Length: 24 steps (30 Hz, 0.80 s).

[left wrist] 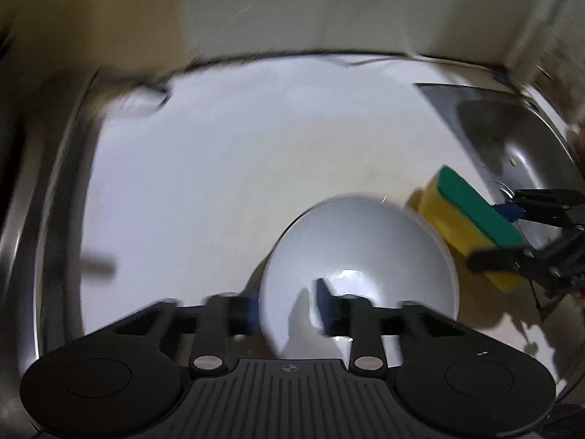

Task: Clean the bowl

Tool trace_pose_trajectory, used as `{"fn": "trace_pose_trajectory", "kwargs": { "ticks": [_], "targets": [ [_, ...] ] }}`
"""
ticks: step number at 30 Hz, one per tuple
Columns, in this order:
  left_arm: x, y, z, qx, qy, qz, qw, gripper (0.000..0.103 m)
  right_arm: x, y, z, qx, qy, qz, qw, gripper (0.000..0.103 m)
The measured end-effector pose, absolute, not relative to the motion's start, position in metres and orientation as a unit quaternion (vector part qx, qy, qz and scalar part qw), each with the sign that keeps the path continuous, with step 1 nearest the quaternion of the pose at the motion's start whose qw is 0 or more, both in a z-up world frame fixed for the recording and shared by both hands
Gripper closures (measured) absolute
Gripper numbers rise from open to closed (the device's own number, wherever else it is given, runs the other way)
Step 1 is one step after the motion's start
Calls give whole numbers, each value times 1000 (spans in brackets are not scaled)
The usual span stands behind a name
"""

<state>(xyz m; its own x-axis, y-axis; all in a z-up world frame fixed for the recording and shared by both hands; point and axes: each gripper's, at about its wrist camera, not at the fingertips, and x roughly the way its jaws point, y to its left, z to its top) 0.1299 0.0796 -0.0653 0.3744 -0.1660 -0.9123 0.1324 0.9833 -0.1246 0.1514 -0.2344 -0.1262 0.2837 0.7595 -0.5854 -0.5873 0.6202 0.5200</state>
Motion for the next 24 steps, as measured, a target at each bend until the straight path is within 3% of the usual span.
{"fn": "trace_pose_trajectory", "kwargs": {
  "ticks": [6,13,16,24],
  "targets": [
    [129,81,-68,-30,550,-78,831,85,141,-227,-125,103,431,449,776,34],
    [155,52,-66,23,523,-114,844,61,96,-235,-113,61,429,446,784,34],
    [154,50,-61,26,509,-111,853,68,84,-241,-106,45,415,460,784,34],
    [120,93,-57,-103,550,-46,828,68,128,-249,-107,90,402,417,810,34]
  ]
}}
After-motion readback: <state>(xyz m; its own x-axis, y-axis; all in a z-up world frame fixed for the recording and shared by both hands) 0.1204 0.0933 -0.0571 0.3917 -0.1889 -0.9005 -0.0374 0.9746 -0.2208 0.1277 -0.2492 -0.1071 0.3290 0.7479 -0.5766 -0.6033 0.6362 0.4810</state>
